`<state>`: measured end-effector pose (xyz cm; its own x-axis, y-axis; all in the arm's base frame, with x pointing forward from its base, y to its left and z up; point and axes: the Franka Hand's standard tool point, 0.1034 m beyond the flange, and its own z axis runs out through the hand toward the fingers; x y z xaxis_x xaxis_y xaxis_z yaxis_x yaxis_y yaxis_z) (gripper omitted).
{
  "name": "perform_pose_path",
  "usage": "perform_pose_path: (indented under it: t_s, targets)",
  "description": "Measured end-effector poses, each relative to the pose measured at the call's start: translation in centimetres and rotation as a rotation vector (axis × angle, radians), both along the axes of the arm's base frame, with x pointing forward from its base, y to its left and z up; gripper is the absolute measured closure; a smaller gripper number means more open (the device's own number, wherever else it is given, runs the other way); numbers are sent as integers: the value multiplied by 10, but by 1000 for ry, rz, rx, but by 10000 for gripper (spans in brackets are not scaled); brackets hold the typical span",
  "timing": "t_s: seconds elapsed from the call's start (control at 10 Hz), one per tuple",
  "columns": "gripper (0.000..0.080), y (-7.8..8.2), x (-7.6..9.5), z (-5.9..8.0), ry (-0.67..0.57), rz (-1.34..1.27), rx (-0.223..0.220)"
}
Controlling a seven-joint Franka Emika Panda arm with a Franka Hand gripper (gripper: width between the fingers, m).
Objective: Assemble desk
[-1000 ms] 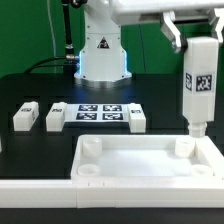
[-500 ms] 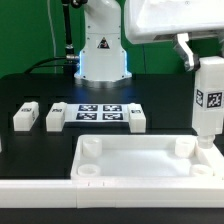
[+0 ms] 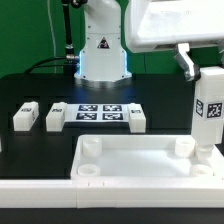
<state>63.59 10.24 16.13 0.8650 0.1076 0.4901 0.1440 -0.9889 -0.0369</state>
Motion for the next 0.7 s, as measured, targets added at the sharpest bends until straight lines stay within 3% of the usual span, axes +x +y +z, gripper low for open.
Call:
perform_pose_path:
  t_s: [0.7]
  targets:
    - [509, 3, -1, -2, -11, 7, -4]
